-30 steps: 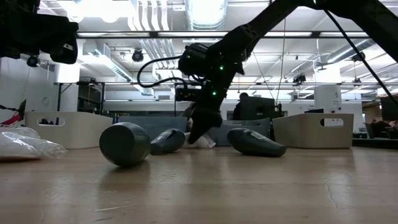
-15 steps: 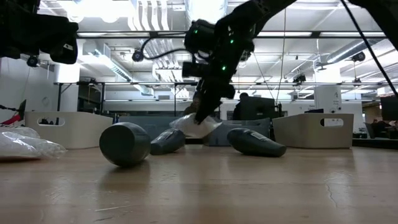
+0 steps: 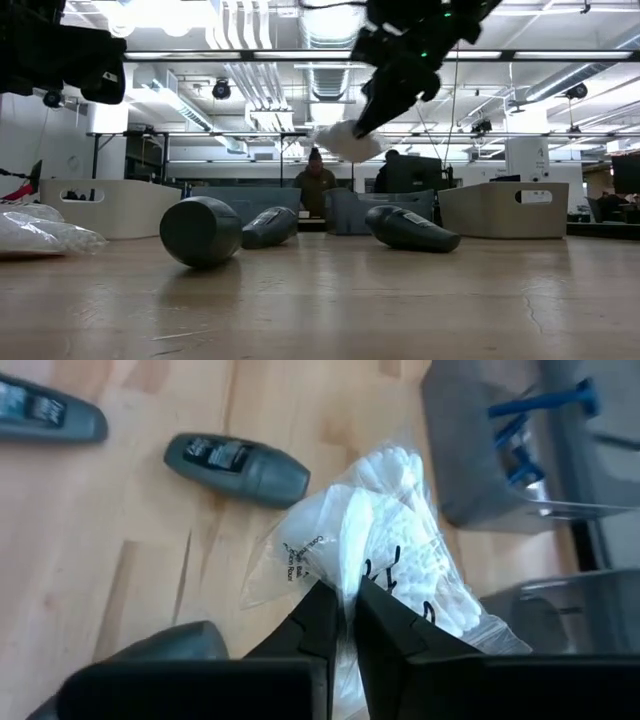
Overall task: Pick & Place Travel size toiletries
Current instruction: Put the white cotton pack into the right black bin
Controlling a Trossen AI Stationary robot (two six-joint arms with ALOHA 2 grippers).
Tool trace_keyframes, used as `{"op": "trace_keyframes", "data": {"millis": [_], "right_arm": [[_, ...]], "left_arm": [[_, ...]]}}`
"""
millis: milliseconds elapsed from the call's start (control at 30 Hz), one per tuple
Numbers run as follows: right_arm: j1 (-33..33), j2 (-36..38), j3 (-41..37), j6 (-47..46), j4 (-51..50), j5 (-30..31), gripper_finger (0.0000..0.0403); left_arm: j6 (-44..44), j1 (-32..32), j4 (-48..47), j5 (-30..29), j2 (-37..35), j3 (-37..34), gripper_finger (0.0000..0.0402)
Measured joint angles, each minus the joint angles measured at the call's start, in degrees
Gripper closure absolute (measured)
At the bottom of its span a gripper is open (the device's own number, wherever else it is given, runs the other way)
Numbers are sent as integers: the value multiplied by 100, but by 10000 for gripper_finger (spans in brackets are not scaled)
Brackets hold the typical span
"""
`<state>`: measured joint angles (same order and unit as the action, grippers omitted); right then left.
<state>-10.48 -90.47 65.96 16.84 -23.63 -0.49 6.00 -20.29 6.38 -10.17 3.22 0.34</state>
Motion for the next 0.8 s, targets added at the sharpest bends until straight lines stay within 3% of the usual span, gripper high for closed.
{"op": "trace_keyframes", "data": {"millis": [433,800], "right_arm": [[-4,1990,-1522,-265,622,59,383],[-4,2561,-1852,-311,644,191,382]], "left_arm": [[0,0,0,0,-2,0,312],[0,0,-3,0,-2,0,312]]}}
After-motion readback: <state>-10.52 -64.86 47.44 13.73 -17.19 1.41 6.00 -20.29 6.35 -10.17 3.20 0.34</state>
